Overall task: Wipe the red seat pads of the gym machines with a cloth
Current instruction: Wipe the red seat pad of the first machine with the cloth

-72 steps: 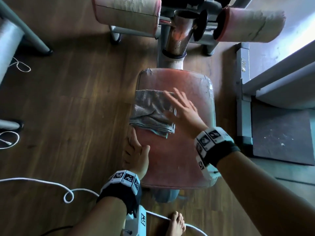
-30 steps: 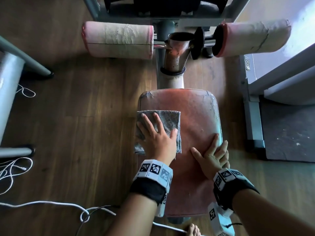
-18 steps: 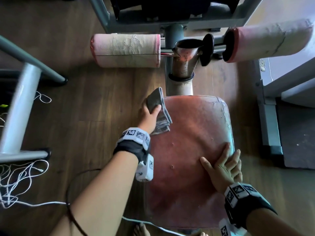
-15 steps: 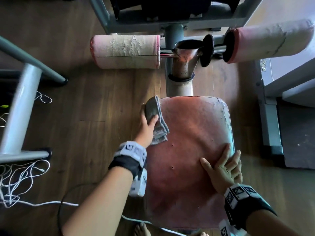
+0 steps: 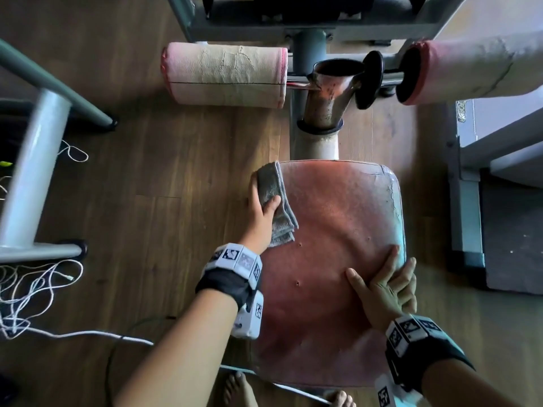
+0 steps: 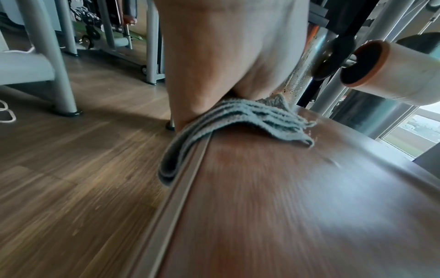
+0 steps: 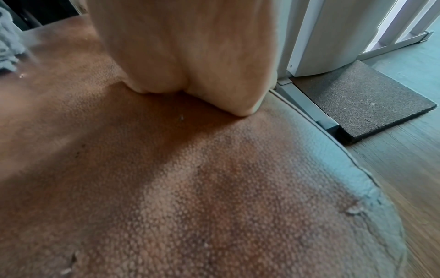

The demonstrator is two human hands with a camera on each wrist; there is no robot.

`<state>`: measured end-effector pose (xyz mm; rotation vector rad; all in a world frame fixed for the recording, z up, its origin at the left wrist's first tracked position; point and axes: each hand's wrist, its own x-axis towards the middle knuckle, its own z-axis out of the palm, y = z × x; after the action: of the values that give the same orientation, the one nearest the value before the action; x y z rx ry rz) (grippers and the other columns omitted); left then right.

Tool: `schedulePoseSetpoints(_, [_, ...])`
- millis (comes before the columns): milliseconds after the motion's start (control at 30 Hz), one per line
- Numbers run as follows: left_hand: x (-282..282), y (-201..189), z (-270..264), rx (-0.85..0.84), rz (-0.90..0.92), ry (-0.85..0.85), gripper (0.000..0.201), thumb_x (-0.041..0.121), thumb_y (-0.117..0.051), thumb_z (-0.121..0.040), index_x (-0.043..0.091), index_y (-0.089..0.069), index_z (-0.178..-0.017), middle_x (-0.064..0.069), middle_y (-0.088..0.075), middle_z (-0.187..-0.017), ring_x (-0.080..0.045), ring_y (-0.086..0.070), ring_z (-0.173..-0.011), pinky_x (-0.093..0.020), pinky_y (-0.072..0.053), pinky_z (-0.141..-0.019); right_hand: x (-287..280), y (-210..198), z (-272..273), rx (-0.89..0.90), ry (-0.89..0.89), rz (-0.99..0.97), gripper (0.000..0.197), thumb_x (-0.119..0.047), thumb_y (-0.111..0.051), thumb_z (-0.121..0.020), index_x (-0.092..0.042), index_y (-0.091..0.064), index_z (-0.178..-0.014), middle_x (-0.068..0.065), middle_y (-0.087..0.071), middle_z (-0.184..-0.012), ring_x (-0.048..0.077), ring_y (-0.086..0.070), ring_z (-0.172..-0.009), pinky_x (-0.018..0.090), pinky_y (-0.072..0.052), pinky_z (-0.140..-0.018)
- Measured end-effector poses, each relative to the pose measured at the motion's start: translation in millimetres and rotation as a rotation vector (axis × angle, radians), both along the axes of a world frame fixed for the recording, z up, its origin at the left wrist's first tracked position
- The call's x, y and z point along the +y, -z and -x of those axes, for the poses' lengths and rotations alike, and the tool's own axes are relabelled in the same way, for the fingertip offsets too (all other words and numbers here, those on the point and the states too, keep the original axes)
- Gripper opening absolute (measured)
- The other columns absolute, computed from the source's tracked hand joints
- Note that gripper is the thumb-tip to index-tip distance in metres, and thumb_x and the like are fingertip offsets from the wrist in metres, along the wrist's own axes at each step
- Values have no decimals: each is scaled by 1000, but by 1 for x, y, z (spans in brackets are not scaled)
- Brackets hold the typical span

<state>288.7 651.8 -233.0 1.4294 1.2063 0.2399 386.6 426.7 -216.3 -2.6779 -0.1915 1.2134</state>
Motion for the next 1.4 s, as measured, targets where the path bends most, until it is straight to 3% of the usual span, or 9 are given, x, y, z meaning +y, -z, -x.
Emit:
schedulePoseSetpoints(200, [-33, -5, 28, 63, -70, 7, 64, 21, -47, -99, 12, -11, -152, 1, -27, -148, 6, -21, -117, 15, -9, -77, 0, 1, 1, -4, 1, -13, 104, -73, -46, -80, -39, 30, -143, 6, 34, -153, 28, 20, -145, 49, 7, -117])
schedulePoseSetpoints(433, [18, 8, -2, 104, -109, 67, 62, 35, -45, -99, 30, -14, -152, -8, -42, -145, -26, -46, -127, -26, -33, -97, 0, 2, 2, -24, 14, -9, 105, -73, -47, -78, -40, 29, -143, 3, 33, -153, 28, 18, -145, 49, 6, -117])
schedulePoseSetpoints(633, [-13, -1, 23, 130, -227, 69, 60, 31, -45, -100, 16, -19, -152, -4, -38, -149, -8, -38, -127, 6, -13, -90, 1, 3, 3, -25, 17, -14, 105, -72, -48, -79, -41, 29, -143, 0, 35, -152, 25, 19, -145, 48, 8, -117])
schedulePoseSetpoints(800, [-52, 3, 53, 218, -302, 38, 59, 34, -46, -99, 14, -25, -150, -4, -41, -147, -16, -41, -131, 11, -5, -88, 1, 2, 3, -28, 16, -18, 105, -71, -48, -80, -39, 29, -143, 2, 34, -152, 26, 19, -145, 48, 8, -117])
schedulePoseSetpoints(967, [-40, 7, 45, 271, -404, 82, 62, 42, -44, -98, 17, -24, -151, -5, -40, -149, -19, -40, -133, -12, -19, -105, 1, 2, 3, -40, 6, -2, 104, -73, -46, -80, -38, 29, -144, 3, 33, -153, 27, 18, -145, 47, 6, -118])
schedulePoseSetpoints(1100, [-31, 3, 37, 196, -335, 87, 61, 34, -46, -99, 20, -19, -152, -4, -42, -146, -16, -43, -127, -2, -17, -91, 1, 3, 4, -64, 1, -4, 104, -73, -46, -79, -38, 27, -145, 5, 30, -154, 27, 15, -146, 47, 4, -118])
schedulePoseSetpoints(1233, [-55, 12, 57, 182, -352, 90, 66, 47, -41, -95, 31, -12, -152, 0, -32, -153, -13, -34, -137, -23, -23, -113, 1, 2, 4, -63, 9, 5, 104, -74, -46, -79, -37, 26, -145, 5, 29, -155, 29, 14, -146, 48, 4, -119])
schedulePoseSetpoints(1300, [-78, 8, 72, 183, -348, 66, 66, 41, -43, -97, 27, -12, -153, 11, -26, -150, 5, -23, -131, -13, -17, -114, 1, 2, 5, -68, 4, 10, 105, -74, -45, -78, -36, 26, -146, 6, 28, -156, 29, 14, -146, 48, 4, -119])
schedulePoseSetpoints(1400, [-102, 0, 84, 196, -363, 61, 68, 36, -46, -97, 21, -11, -153, 16, -22, -140, 11, -21, -119, 13, -5, -88, 2, 3, 5, -77, 0, 15, 104, -74, -45, -79, -37, 26, -146, 6, 28, -156, 27, 14, -146, 48, 4, -119])
